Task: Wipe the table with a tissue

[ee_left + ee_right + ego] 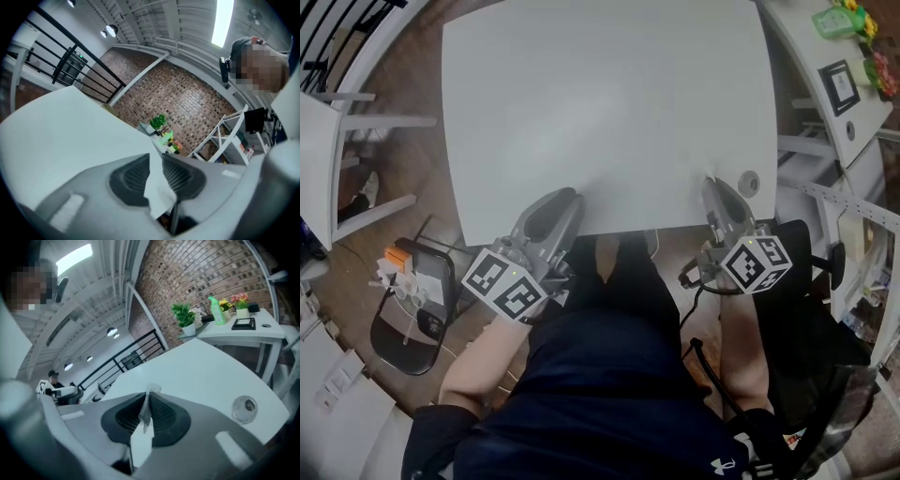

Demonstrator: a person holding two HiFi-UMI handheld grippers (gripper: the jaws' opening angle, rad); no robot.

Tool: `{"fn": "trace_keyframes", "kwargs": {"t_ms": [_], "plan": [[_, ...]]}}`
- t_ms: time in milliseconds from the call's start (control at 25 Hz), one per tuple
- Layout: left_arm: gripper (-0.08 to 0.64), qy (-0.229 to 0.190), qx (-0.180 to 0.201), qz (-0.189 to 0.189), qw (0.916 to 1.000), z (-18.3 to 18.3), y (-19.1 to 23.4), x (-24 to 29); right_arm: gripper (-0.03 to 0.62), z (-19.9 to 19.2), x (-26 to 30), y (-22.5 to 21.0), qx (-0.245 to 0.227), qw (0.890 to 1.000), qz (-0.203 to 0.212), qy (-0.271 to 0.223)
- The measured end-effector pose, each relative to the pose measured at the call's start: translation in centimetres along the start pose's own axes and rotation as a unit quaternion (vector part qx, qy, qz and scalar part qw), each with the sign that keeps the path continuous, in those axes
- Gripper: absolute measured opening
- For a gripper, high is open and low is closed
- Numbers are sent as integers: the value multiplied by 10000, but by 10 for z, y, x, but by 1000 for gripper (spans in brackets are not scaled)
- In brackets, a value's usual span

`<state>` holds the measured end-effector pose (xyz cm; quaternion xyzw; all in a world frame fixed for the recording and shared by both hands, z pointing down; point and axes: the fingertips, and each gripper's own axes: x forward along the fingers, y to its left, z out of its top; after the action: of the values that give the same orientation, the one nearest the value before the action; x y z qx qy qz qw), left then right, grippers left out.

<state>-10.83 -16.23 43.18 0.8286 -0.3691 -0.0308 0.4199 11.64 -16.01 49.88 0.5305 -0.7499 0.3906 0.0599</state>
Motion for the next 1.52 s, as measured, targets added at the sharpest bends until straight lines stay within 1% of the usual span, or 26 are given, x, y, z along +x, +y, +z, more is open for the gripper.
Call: {"fn": "trace_keyframes", "kwargs": {"t_ms": [120, 240, 400, 520, 680, 840, 1000, 1160, 1280, 1360, 1520], "plan": [[83, -145, 108, -93, 9998, 6, -38, 5, 28, 27, -45, 3, 474, 9977, 186, -449], [80, -410, 360, -127, 9984, 16, -72, 13, 29, 50, -70, 9, 669, 9922, 586, -879], [77, -689, 491, -37, 9964, 18, -109, 5, 28, 53, -97, 26, 960, 9842, 1028, -1078], [74, -809, 540, -40, 9952, 15, -125, -7, 28, 50, -112, 42, 917, 9811, 1155, -1251], [72, -762, 556, -219, 9953, 3, -139, -29, 28, 45, -138, 63, 803, 9789, 1067, -1547], [72, -869, 578, -566, 9929, -5, -144, -70, 28, 35, -164, 98, 668, 9751, 1007, -1861], [72, -933, 678, -788, 9902, -14, -127, -131, 29, 16, -188, 136, 295, 9747, 647, -2121], [72, -918, 630, -816, 9904, -21, -99, -191, 28, -12, -208, 180, 161, 9709, 462, -2342], [72, -923, 537, -787, 9912, -26, -88, -223, 29, -30, -220, 203, 131, 9713, 267, -2359], [72, -951, 544, -786, 9909, -30, -90, -238, 29, -38, -230, 212, 80, 9713, 192, -2371], [72, -1082, 672, -781, 9888, -33, -106, -250, 29, -44, -244, 217, -29, 9703, 230, -2407]]}}
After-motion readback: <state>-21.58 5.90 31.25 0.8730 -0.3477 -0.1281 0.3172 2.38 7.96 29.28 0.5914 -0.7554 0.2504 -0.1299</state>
